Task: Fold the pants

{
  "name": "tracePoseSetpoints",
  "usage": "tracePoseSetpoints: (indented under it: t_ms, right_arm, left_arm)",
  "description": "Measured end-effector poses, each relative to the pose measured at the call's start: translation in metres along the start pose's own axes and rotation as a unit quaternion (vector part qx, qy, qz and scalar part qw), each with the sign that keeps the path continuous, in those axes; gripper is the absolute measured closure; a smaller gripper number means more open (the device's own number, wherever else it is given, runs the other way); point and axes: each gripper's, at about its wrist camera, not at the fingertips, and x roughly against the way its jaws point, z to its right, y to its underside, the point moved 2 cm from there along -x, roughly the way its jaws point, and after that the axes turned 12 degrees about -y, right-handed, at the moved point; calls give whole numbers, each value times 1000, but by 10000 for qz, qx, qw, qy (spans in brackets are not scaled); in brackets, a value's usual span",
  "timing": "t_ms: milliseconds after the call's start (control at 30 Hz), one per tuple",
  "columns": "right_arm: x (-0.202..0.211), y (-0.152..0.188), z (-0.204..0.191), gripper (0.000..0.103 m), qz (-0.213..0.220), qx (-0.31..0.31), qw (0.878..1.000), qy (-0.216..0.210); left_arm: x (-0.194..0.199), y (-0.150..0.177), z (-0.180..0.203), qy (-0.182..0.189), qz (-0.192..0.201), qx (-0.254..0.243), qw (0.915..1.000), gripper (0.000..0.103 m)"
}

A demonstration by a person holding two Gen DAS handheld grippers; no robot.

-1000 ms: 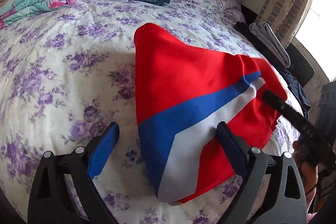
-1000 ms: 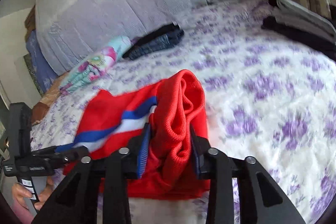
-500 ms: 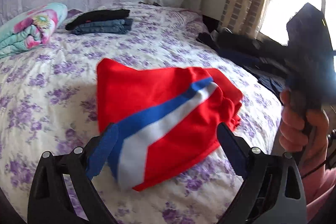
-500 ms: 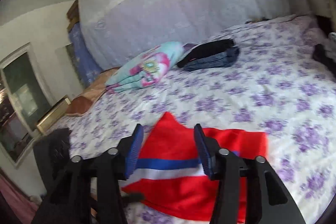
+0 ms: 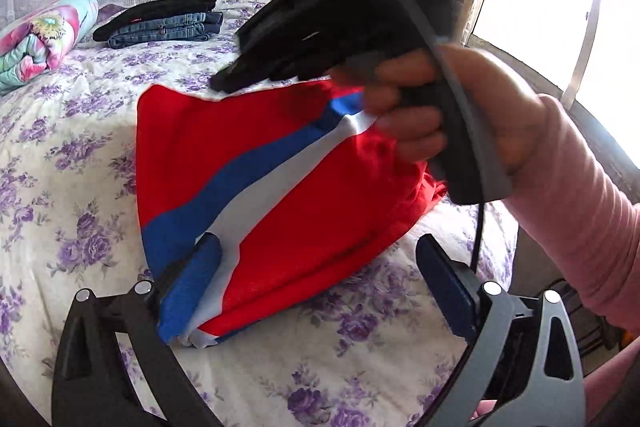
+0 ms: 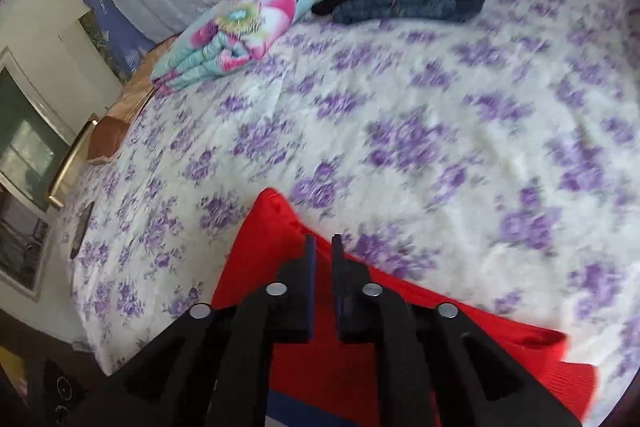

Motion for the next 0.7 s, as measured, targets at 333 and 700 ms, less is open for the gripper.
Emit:
tracePoseSetpoints:
  t_ms: [333,700]
  right_arm:
    - [76,114,34,86,496,-292,9982,168]
    - [103,159,25,49,1036,-257,9938,315]
  left_arm:
    - [-2,0,-3,198,0,60,9998,6]
    - [-5,2,8,-207,-45,-210,9996,6]
